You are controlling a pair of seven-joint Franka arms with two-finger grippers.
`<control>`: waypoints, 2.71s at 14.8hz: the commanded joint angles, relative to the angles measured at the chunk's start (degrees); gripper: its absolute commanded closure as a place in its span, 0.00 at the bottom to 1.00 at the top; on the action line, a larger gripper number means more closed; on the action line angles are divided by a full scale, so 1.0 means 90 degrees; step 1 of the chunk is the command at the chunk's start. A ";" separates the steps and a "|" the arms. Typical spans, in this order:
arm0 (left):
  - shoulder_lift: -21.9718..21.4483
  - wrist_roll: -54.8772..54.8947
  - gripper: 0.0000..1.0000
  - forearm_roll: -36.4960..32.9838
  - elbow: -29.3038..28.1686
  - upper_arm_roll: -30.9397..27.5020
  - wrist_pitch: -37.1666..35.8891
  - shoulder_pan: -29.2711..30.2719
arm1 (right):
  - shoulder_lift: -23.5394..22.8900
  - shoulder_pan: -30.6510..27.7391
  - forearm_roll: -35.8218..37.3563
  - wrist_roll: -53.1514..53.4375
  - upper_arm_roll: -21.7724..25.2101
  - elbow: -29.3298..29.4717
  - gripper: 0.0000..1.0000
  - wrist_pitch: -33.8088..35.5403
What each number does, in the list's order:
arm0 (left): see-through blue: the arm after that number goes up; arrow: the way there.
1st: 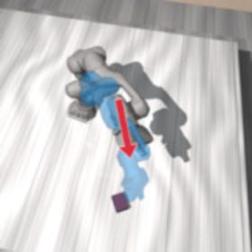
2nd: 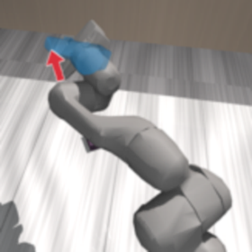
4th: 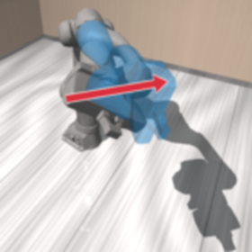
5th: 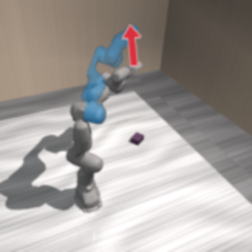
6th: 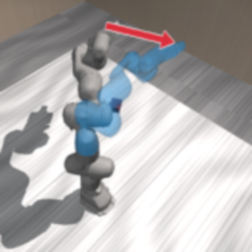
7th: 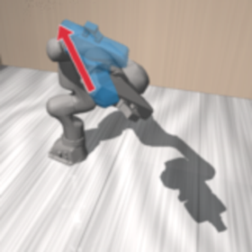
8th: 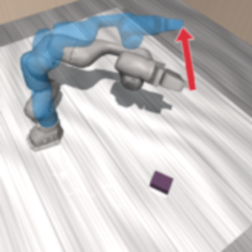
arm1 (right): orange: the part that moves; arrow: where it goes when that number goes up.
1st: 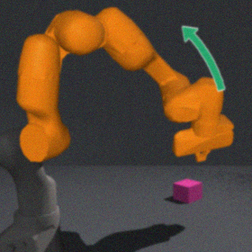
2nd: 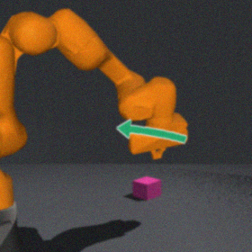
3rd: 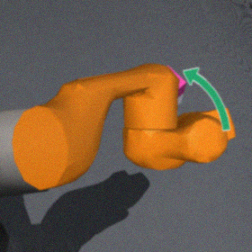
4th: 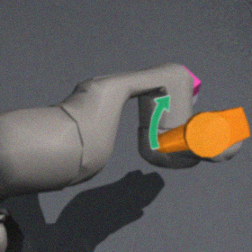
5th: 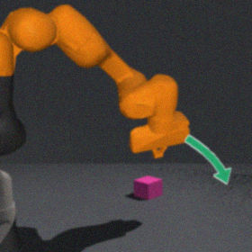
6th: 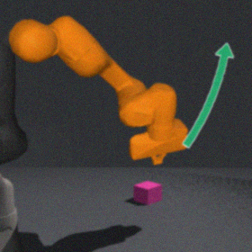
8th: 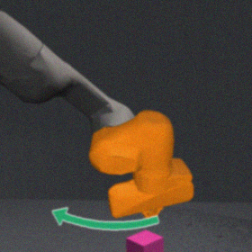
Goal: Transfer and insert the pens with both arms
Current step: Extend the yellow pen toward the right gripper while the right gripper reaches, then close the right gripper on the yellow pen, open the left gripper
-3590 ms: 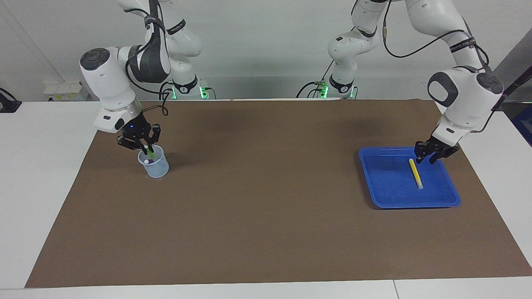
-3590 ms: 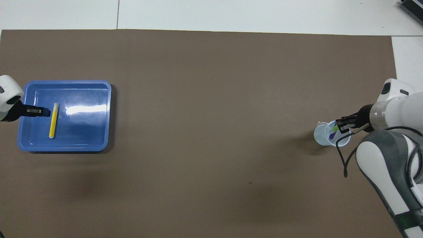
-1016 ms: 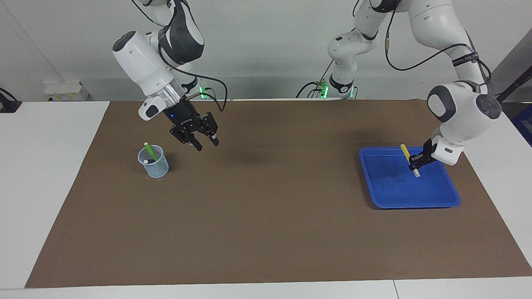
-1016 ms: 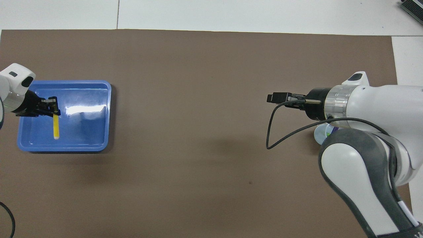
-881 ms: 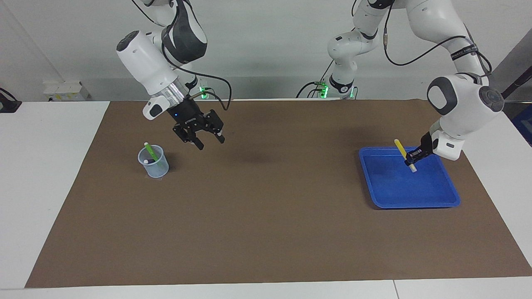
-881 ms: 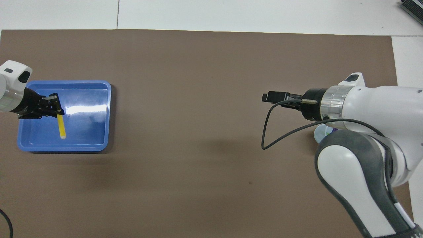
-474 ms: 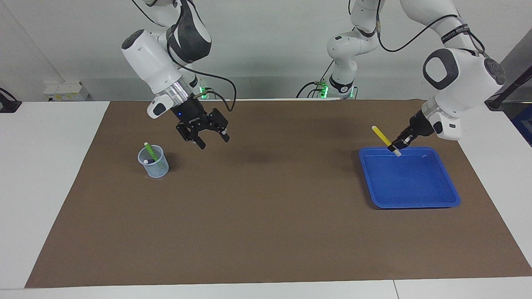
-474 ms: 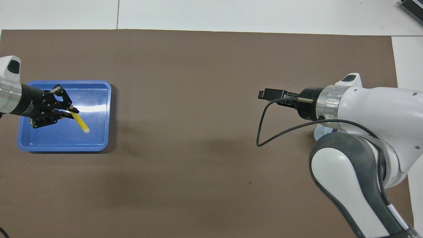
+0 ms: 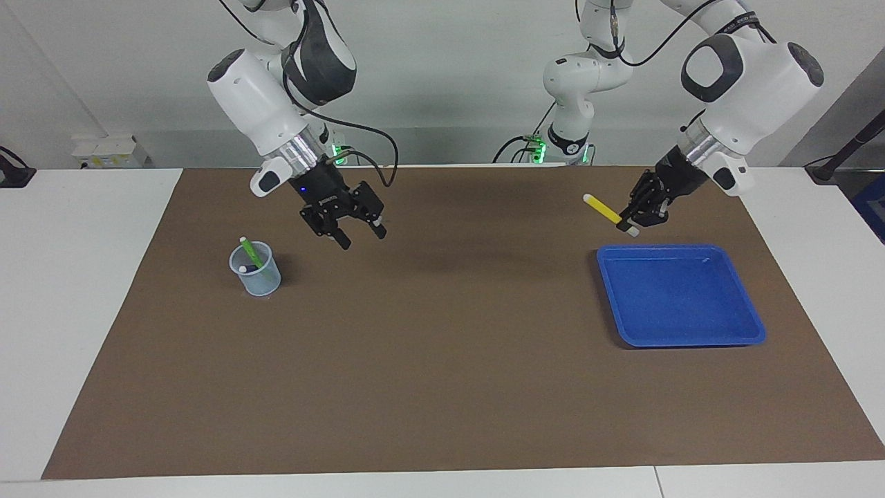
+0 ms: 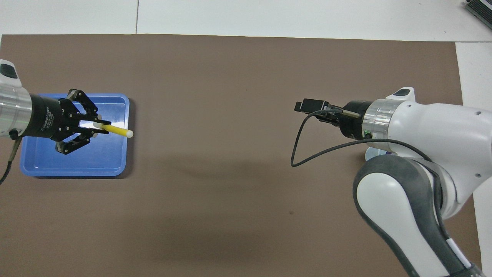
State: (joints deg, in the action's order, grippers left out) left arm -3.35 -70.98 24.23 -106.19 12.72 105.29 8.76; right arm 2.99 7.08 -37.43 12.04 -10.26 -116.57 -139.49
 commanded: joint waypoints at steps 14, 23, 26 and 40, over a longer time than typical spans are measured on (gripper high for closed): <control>-0.0868 -0.2553 1.00 0.0940 -0.1013 -0.0076 0.0938 -0.1382 | -0.0146 0.2289 -0.0529 0.1680 -0.0003 0.0325 0.10 -0.1640; -0.1131 -0.2700 1.00 0.1165 -0.1276 -0.0076 0.0899 -0.1598 | -0.0361 0.2836 -0.0178 0.1777 -0.0013 0.0706 0.13 -0.1669; -0.1181 -0.2700 1.00 0.1175 -0.1345 -0.0076 0.0880 -0.1598 | -0.0410 0.2875 -0.0089 0.1719 -0.0003 0.0706 0.25 -0.1679; -0.1230 -0.2719 1.00 0.1175 -0.1335 -0.0076 0.0831 -0.1598 | -0.0430 0.2748 -0.0011 0.1562 -0.0003 0.0648 0.87 -0.1640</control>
State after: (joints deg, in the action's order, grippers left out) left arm -12.62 -94.73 33.67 -116.39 12.73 112.29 -4.78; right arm -0.34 32.54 -38.39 27.13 -9.92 -111.17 -153.75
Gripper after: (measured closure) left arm 0.819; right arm 0.700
